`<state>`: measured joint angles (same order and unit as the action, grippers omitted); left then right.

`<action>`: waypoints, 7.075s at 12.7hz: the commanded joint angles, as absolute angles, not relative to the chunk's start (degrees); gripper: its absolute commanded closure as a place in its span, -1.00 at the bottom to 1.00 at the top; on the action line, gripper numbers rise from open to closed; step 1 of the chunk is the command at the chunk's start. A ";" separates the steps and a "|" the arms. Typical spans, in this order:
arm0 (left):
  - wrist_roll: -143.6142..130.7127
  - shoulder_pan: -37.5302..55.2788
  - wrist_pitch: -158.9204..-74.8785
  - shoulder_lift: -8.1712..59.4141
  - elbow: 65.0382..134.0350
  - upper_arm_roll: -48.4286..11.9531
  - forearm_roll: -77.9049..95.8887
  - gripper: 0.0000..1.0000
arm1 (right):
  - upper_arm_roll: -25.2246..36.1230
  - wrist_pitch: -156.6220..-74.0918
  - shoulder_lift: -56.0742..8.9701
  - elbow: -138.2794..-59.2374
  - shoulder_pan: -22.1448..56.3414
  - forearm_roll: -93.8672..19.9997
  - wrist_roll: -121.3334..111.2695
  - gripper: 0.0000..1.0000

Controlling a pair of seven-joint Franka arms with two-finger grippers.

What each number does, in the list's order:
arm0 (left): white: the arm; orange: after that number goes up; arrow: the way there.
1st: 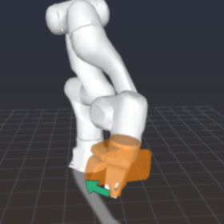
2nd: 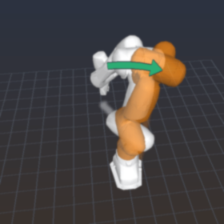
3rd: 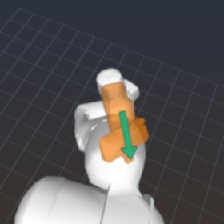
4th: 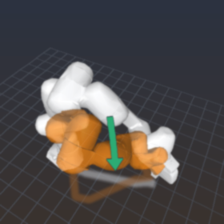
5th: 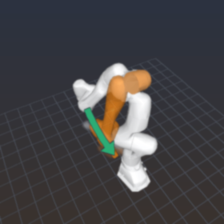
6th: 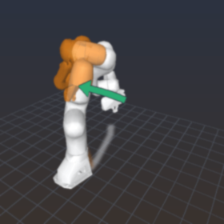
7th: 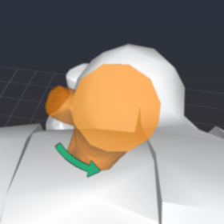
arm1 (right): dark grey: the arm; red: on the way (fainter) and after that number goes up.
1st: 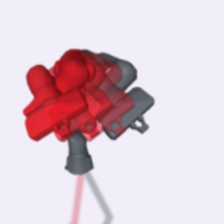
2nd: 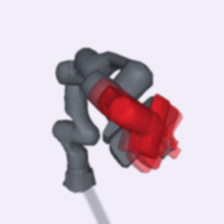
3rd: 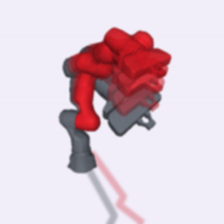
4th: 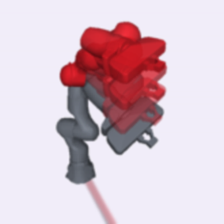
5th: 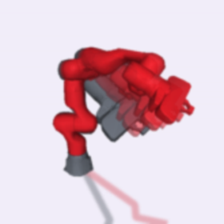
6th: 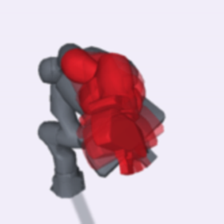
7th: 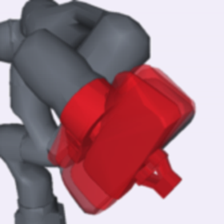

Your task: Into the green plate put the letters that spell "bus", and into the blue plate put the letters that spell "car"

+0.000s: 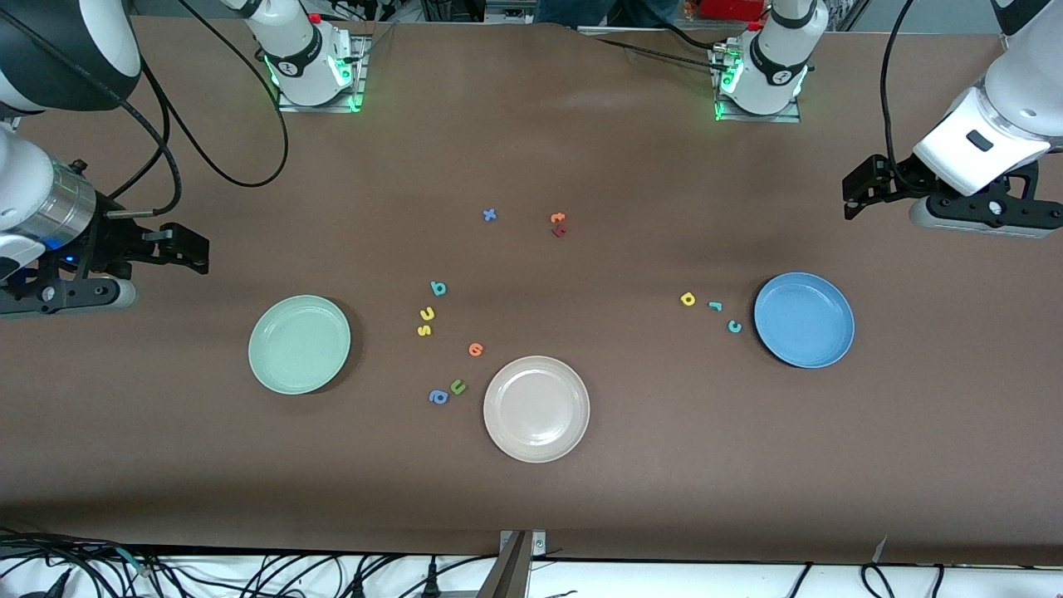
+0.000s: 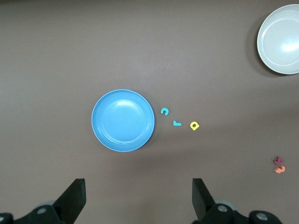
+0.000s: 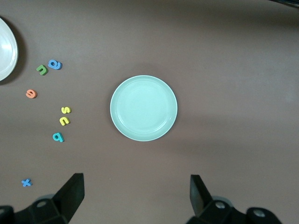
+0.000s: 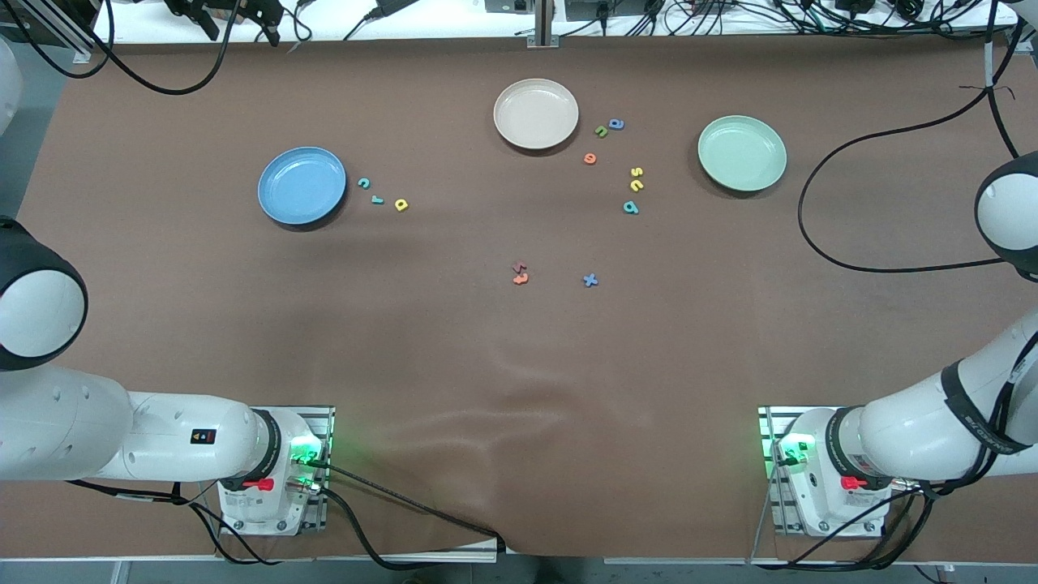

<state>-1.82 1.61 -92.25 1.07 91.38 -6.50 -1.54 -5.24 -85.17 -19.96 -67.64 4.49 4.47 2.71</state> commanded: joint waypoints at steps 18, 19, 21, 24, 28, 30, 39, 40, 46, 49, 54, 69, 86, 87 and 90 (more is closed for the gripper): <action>-0.88 0.70 -90.97 1.58 90.00 -6.59 -2.29 -1.00 | -5.36 -84.90 -20.57 -66.45 3.87 4.57 3.60 -1.00; -0.79 0.62 -90.88 1.58 89.91 -6.59 -2.11 -1.00 | -5.36 -84.99 -20.57 -66.45 3.87 4.57 3.60 -1.00; -0.79 -0.17 -90.88 1.58 89.91 -6.59 -1.85 -1.00 | -5.36 -84.99 -20.57 -66.45 3.87 4.57 3.87 -1.00; -0.79 -0.97 -90.62 1.58 89.91 -6.59 -0.44 -1.00 | -5.36 -84.99 -20.57 -66.45 3.87 4.57 3.61 -1.00; -0.79 -1.05 -90.62 1.76 89.91 -6.59 -0.44 -1.00 | -5.36 -84.99 -20.57 -66.45 3.87 4.57 3.52 -1.00; -0.79 -1.05 -90.62 1.76 89.91 -6.59 -0.44 -1.00 | -5.36 -84.99 -20.57 -66.45 3.87 4.57 3.52 -1.00; -0.79 -1.05 -90.62 1.76 89.91 -6.59 -0.44 -1.00 | -5.36 -84.99 -20.57 -66.45 3.69 4.57 3.34 -1.00; -0.79 -1.05 -90.53 1.76 89.91 -6.59 -0.44 -1.00 | -5.36 -84.99 -20.57 -66.45 3.69 4.57 3.34 -1.00; -0.79 -1.05 -90.53 1.76 89.91 -6.59 -0.44 -1.00 | -5.36 -84.99 -20.57 -66.45 3.69 4.57 3.34 -1.00; -0.88 -1.05 -89.21 1.76 90.00 -6.59 -0.44 -1.00 | -5.36 -84.99 -20.57 -66.53 3.69 4.57 3.34 -1.00; -0.79 -1.05 -89.12 1.76 89.91 -6.59 -0.44 -1.00 | -5.36 -84.99 -20.57 -66.45 3.69 4.57 3.34 -1.00; -1.05 -0.71 -89.03 2.98 90.00 -6.68 -0.44 -1.00 | -5.36 -84.90 -20.48 -66.62 3.69 4.57 3.52 -1.00; 11.86 10.02 -114.14 23.56 102.44 -7.21 3.96 -1.00 | -5.71 -98.15 -20.65 -78.83 9.19 5.18 0.16 -1.00; 13.95 10.02 -118.09 23.29 106.22 -7.21 3.96 -1.00 | -5.36 -99.83 -21.87 -78.75 11.40 5.19 2.87 -1.00; 19.32 10.72 -124.53 23.73 110.30 -7.21 3.78 -1.00 | -5.36 -107.21 -25.74 -80.41 13.62 4.57 10.89 -1.00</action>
